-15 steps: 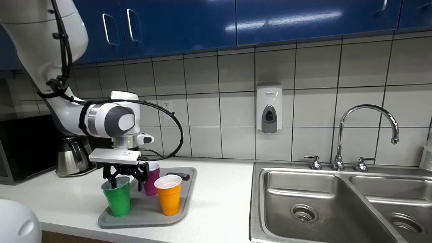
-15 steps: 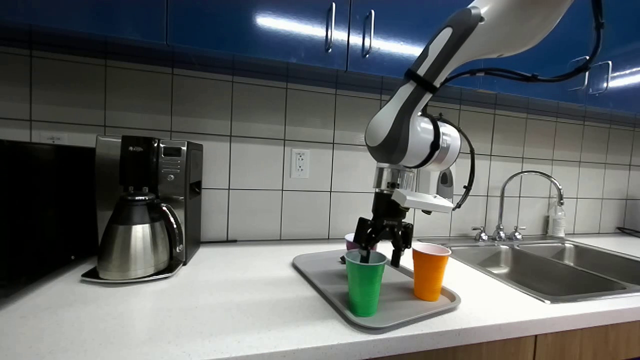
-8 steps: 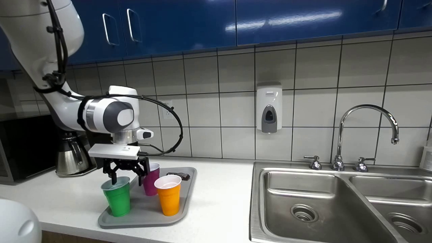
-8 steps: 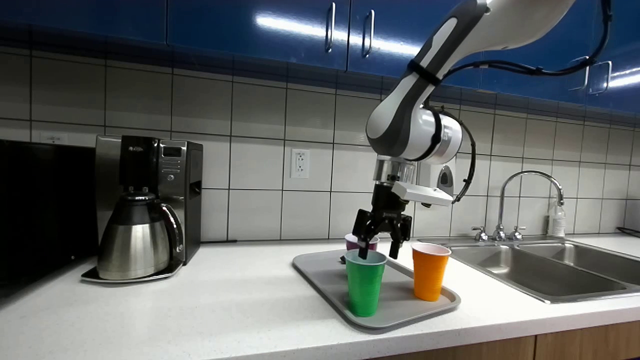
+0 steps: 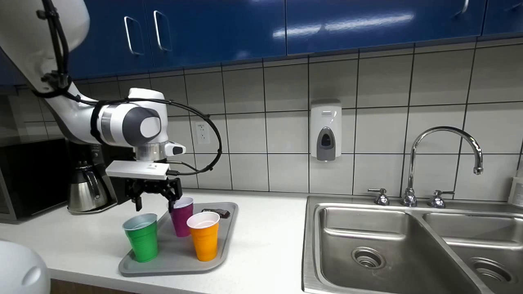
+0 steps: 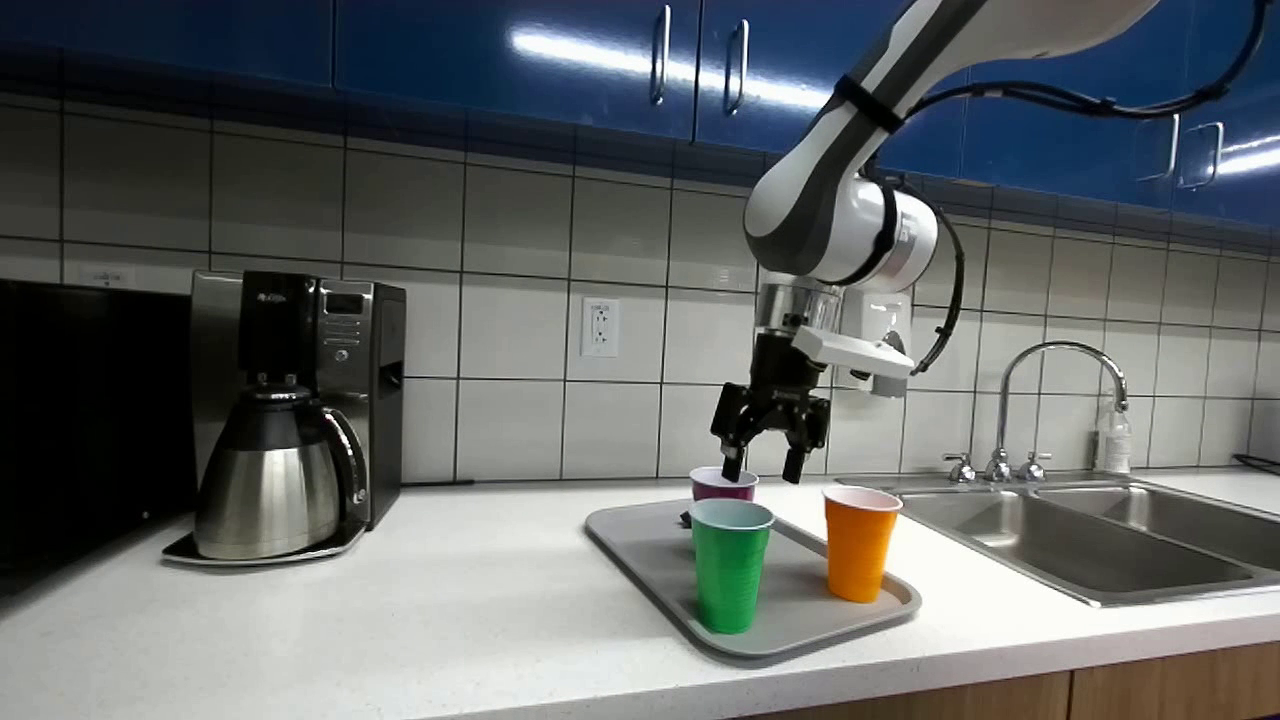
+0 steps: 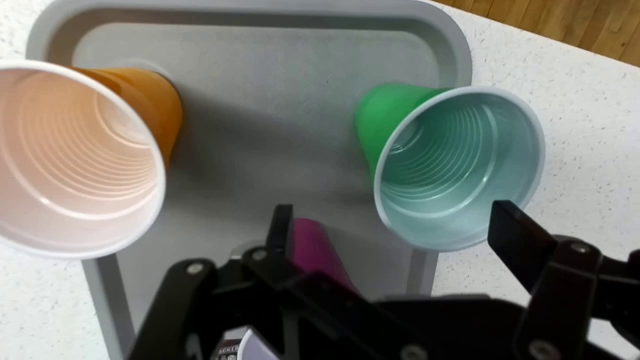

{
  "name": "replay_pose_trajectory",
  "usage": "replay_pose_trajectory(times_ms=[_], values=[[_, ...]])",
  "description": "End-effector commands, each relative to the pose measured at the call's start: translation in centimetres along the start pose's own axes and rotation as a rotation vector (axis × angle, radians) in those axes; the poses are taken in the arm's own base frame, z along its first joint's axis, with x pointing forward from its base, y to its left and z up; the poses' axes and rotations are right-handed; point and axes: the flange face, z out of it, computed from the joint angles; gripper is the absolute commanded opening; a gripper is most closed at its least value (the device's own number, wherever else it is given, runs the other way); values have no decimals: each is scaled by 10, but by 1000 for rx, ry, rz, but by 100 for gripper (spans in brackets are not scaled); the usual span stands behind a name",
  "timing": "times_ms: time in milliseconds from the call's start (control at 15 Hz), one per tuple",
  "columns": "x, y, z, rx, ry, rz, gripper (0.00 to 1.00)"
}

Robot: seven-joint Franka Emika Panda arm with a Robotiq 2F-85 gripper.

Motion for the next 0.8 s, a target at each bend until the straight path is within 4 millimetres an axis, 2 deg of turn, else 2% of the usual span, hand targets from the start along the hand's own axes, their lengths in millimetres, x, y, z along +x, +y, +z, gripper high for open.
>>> replay_pose_trajectory(times_ms=[0, 400, 733], values=[[-8, 11, -27, -20, 11, 3, 100], [-15, 29, -58, -36, 60, 29, 100], [-25, 54, -74, -35, 81, 84, 100]])
